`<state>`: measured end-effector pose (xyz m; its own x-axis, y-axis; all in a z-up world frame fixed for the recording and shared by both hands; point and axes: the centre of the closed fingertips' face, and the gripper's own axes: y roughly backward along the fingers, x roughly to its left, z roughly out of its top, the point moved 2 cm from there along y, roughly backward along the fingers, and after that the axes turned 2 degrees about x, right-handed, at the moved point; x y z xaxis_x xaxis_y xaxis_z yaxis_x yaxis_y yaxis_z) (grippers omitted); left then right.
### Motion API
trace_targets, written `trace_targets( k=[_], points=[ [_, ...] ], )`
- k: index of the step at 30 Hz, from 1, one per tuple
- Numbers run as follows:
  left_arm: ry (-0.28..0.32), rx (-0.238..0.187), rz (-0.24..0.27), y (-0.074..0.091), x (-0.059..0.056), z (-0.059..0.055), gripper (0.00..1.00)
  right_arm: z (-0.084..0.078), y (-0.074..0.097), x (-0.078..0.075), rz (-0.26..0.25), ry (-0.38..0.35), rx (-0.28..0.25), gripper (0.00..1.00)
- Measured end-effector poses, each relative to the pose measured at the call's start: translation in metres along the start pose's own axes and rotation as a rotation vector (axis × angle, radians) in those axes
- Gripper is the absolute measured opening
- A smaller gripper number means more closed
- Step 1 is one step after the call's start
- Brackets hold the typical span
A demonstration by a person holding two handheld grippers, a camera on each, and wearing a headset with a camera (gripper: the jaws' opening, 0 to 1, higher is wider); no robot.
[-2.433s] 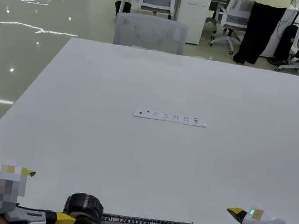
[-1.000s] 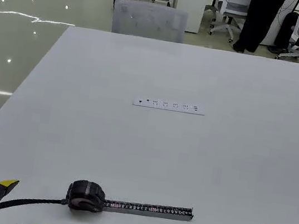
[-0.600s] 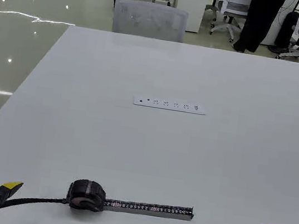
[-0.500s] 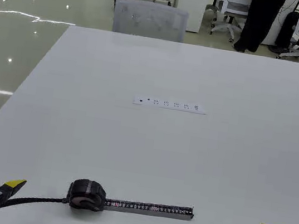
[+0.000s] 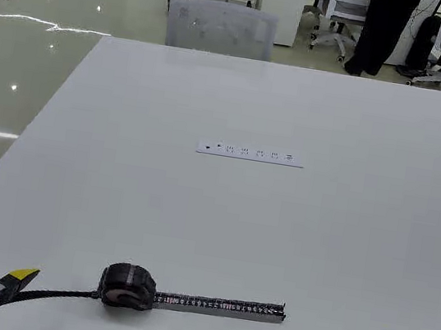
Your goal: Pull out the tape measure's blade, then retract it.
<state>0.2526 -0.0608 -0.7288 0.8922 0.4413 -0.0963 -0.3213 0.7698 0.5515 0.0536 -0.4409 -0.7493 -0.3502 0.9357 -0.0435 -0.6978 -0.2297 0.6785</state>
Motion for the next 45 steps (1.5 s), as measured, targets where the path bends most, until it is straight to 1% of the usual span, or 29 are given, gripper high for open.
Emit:
trace_targets(
  k=[2, 4, 5, 6, 9, 11, 13, 14, 15, 17, 21, 22, 23, 24, 25, 27, 28, 30, 31, 32, 34, 35, 36, 37, 40, 42, 43, 44, 45],
  points=[
    [-0.001, 0.004, -0.004, -0.001, -0.001, 0.000, 1.00, 0.002, 0.000, 0.000, 0.002, 0.020, -0.007, 1.00],
    [0.041, 0.058, -0.010, -0.003, -0.003, -0.005, 1.00, 0.000, -0.001, 0.000, 0.005, 0.050, 0.025, 1.00],
    [0.037, 0.101, 0.005, -0.004, -0.003, -0.009, 1.00, 0.000, -0.001, -0.002, -0.002, 0.062, 0.026, 1.00],
    [0.040, 0.124, 0.012, -0.005, -0.003, -0.011, 1.00, 0.000, -0.001, -0.003, -0.001, 0.062, 0.037, 1.00],
    [0.039, 0.105, 0.002, -0.009, -0.005, -0.004, 1.00, 0.001, -0.002, -0.008, -0.001, 0.069, 0.065, 1.00],
    [0.037, 0.104, 0.020, -0.011, -0.004, 0.002, 1.00, 0.003, -0.001, -0.011, -0.005, 0.081, 0.082, 1.00],
    [0.056, 0.098, 0.025, -0.015, -0.005, 0.008, 1.00, 0.003, -0.003, -0.013, 0.012, 0.084, 0.102, 1.00],
    [0.063, 0.100, 0.038, -0.017, -0.004, 0.010, 1.00, 0.004, -0.004, -0.014, 0.014, 0.093, 0.110, 1.00],
    [0.059, 0.097, 0.055, -0.020, -0.003, 0.014, 1.00, 0.009, -0.005, -0.015, 0.027, 0.127, 0.093, 1.00],
    [0.064, 0.096, 0.085, -0.024, -0.001, 0.018, 1.00, 0.009, -0.007, -0.018, 0.030, 0.129, 0.118, 1.00],
    [0.066, 0.098, 0.152, -0.032, 0.002, 0.027, 1.00, 0.022, -0.012, -0.022, 0.052, 0.151, 0.112, 1.00],
    [0.073, 0.087, 0.157, -0.034, 0.002, 0.030, 1.00, 0.025, -0.013, -0.022, 0.060, 0.158, 0.113, 1.00],
    [0.073, 0.062, 0.181, -0.036, 0.004, 0.035, 1.00, 0.028, -0.015, -0.022, 0.072, 0.165, 0.115, 1.00],
    [0.067, 0.056, 0.196, -0.038, 0.005, 0.037, 1.00, 0.031, -0.017, -0.023, 0.074, 0.175, 0.112, 1.00],
    [0.069, 0.064, 0.195, -0.041, 0.003, 0.038, 1.00, 0.035, -0.019, -0.022, 0.090, 0.190, 0.103, 1.00],
    [0.081, 0.066, 0.186, -0.047, -0.001, 0.041, 1.00, 0.040, -0.022, -0.023, 0.097, 0.205, 0.109, 1.00],
    [0.126, 0.097, 0.146, -0.053, -0.011, 0.038, 1.00, 0.043, -0.025, -0.024, 0.100, 0.219, 0.108, 1.00],
    [0.133, 0.094, 0.165, -0.060, -0.010, 0.039, 1.00, 0.046, -0.029, -0.024, 0.120, 0.225, 0.116, 0.99],
    [0.148, 0.098, 0.176, -0.064, -0.013, 0.039, 1.00, 0.049, -0.032, -0.024, 0.122, 0.244, 0.115, 0.99],
    [0.149, 0.090, 0.185, -0.066, -0.014, 0.040, 1.00, 0.051, -0.034, -0.024, 0.126, 0.258, 0.116, 0.98],
    [0.148, 0.085, 0.252, -0.070, -0.012, 0.042, 1.00, 0.057, -0.039, -0.022, 0.159, 0.266, 0.121, 0.96],
    [0.143, 0.083, 0.285, -0.072, -0.011, 0.042, 1.00, 0.061, -0.043, -0.023, 0.163, 0.261, 0.125, 0.95],
    [0.146, 0.075, 0.304, -0.073, -0.011, 0.043, 1.00, 0.063, -0.045, -0.023, 0.168, 0.265, 0.122, 0.95],
    [0.158, 0.069, 0.313, -0.074, -0.012, 0.044, 1.00, 0.067, -0.047, -0.023, 0.174, 0.282, 0.116, 0.95],
    [0.171, 0.060, 0.352, -0.075, -0.013, 0.045, 1.00, 0.072, -0.055, -0.023, 0.210, 0.330, 0.146, 0.92],
    [0.164, 0.031, 0.377, -0.074, -0.013, 0.050, 1.00, 0.070, -0.059, -0.022, 0.242, 0.368, 0.179, 0.90],
    [0.177, 0.031, 0.378, -0.075, -0.013, 0.050, 1.00, 0.072, -0.062, -0.022, 0.260, 0.389, 0.180, 0.88],
    [0.190, 0.023, 0.383, -0.075, -0.013, 0.050, 1.00, 0.073, -0.064, -0.023, 0.262, 0.392, 0.183, 0.86],
    [0.192, 0.010, 0.401, -0.074, -0.012, 0.050, 1.00, 0.074, -0.067, -0.022, 0.280, 0.404, 0.193, 0.85]
  ],
)
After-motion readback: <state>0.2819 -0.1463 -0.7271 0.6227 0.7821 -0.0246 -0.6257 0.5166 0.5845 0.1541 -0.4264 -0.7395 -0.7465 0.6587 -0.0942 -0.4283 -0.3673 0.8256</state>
